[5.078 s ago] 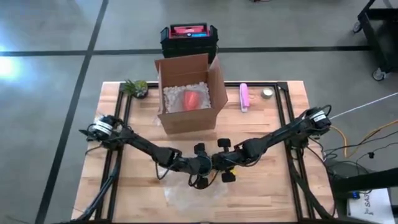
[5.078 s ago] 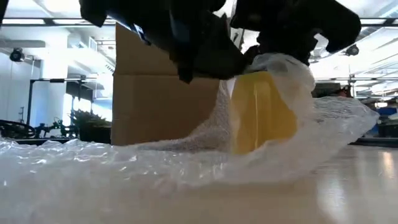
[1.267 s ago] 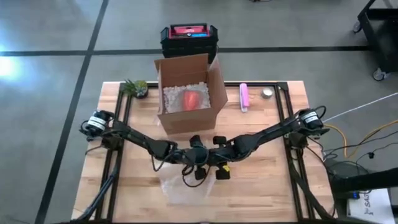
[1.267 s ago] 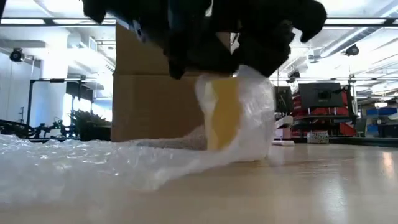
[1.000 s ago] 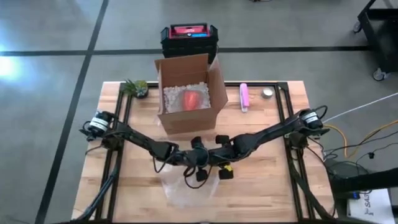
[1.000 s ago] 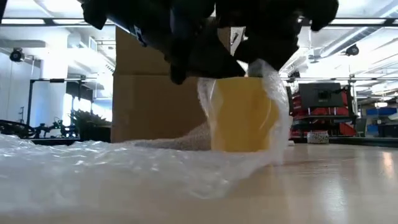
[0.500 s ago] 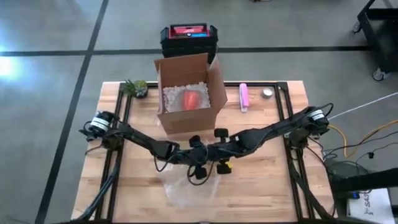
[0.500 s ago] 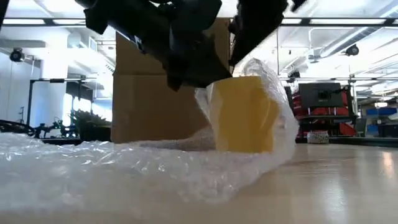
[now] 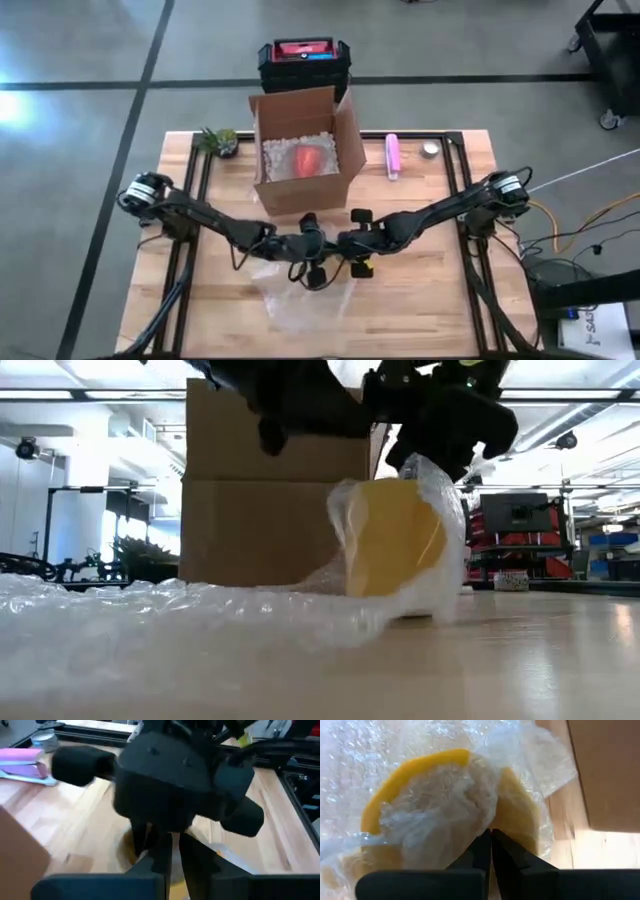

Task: Wrap mug
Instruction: Wrap the yellow mug in the transparent bubble wrap

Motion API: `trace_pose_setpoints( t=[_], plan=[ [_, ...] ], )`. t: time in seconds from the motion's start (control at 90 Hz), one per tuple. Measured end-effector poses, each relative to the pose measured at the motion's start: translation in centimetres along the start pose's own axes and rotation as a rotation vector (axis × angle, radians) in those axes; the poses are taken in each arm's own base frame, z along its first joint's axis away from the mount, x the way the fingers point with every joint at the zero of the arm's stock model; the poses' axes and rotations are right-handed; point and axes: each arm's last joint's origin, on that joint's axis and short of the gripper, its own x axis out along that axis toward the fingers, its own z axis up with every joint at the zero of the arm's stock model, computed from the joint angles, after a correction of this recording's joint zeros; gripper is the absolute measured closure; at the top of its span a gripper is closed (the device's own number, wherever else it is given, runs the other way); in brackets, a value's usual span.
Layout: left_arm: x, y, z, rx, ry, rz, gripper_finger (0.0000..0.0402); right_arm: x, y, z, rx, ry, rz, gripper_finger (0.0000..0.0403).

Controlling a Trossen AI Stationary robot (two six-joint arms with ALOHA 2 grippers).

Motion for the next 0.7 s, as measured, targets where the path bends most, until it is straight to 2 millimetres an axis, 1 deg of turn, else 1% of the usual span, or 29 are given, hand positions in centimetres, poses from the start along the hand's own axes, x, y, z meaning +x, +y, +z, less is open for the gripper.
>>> trace_pose_setpoints(
  t=[0.067, 0.167, 0.211, 0.3, 0.4, 0.589, 0.7],
  plan=[
    [0.0, 0.3, -0.7, 0.02, 0.062, 0.059, 0.0379, 0.0, 0.0, 0.0, 0.002, -0.001, 0.0, 0.0403],
    [0.5, 0.8, -2.2, 0.03, 0.137, 0.156, 0.0379, 0.0, 0.0, 0.1, 0.007, -0.006, 0.007, 0.0403],
    [0.9, 0.8, -2.7, 0.04, 0.16, 0.172, 0.0379, 0.0, 0.1, 0.2, 0.009, -0.015, 0.028, 0.0403],
    [1.3, 0.8, -3.1, 0.054, 0.174, 0.177, 0.0379, 0.1, 0.2, 0.3, 0.013, -0.027, 0.055, 0.0403],
    [1.5, 0.6, -2.9, 0.048, 0.136, 0.158, 0.0379, 0.2, 0.2, 0.3, 0.017, -0.034, 0.06, 0.0403],
    [1.7, -0.1, -1.9, 0.052, 0.066, 0.043, 0.0379, 0.3, 0.3, 0.2, 0.013, -0.043, 0.062, 0.0403],
    [1.7, -0.1, -2.0, 0.054, 0.071, 0.043, 0.0379, -0.7, 0.2, 0.7, 0.0, -0.022, 0.061, 0.0403]
  ],
)
